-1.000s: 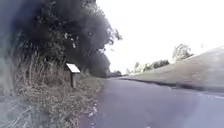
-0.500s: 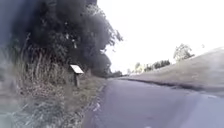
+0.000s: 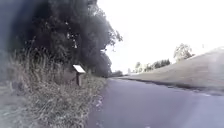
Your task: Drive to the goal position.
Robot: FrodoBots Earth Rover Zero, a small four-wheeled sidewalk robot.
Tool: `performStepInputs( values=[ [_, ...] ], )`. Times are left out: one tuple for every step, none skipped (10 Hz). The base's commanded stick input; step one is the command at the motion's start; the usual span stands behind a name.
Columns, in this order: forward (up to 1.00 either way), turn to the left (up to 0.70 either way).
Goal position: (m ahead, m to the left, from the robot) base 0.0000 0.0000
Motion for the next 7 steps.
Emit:
performStepInputs(
  values=[
    [-0.45,0.00],
    [-0.45,0.00],
    [-0.45,0.00],
    [-0.45,0.00],
    [-0.45,0.00],
    [-0.45,0.00],
    [-0.45,0.00]
  ],
)
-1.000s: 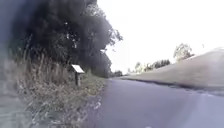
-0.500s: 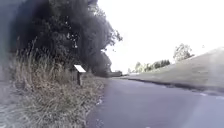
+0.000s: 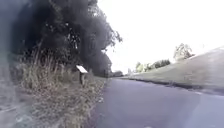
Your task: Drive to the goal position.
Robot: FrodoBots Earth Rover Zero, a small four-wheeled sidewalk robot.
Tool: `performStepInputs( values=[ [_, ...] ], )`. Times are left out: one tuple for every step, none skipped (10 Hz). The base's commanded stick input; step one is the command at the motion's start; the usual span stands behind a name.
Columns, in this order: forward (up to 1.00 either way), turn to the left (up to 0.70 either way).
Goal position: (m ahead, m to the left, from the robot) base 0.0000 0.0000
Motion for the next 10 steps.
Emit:
performStepInputs(
  values=[
    [-0.45,0.00],
    [-0.45,0.00],
    [-0.45,0.00],
    [-0.45,0.00],
    [-0.45,0.00],
    [-0.45,0.00],
    [-0.45,0.00],
    [-0.45,0.00],
    [-0.45,0.00],
    [-0.45,0.00]
  ],
)
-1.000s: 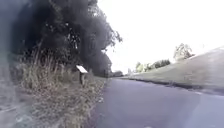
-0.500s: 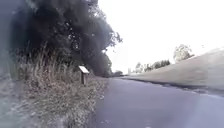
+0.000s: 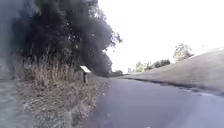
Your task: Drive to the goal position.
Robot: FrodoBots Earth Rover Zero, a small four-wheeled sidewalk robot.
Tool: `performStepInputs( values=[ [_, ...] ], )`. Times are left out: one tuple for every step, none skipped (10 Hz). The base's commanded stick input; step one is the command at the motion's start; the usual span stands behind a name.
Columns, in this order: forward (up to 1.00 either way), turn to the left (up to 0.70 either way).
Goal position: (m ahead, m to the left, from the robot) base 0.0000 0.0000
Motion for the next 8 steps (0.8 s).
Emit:
performStepInputs(
  values=[
    [-0.45,0.00],
    [-0.45,0.00],
    [-0.45,0.00],
    [-0.45,0.00],
    [-0.45,0.00],
    [-0.45,0.00],
    [-0.45,0.00],
    [-0.45,0.00]
  ],
)
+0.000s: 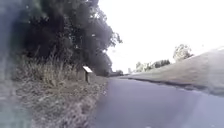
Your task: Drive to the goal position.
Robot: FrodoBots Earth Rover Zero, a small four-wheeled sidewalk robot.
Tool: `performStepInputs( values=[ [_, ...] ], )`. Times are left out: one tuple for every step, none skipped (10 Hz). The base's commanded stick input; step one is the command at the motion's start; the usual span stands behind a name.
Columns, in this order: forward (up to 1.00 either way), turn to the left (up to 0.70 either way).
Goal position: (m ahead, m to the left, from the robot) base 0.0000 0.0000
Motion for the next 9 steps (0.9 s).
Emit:
performStepInputs(
  values=[
    [-0.45,0.00],
    [-0.45,0.00],
    [-0.45,0.00],
    [-0.45,0.00],
    [-0.45,0.00],
    [-0.45,0.00],
    [-0.45,0.00],
    [-0.45,0.00],
    [-0.45,0.00]
  ],
)
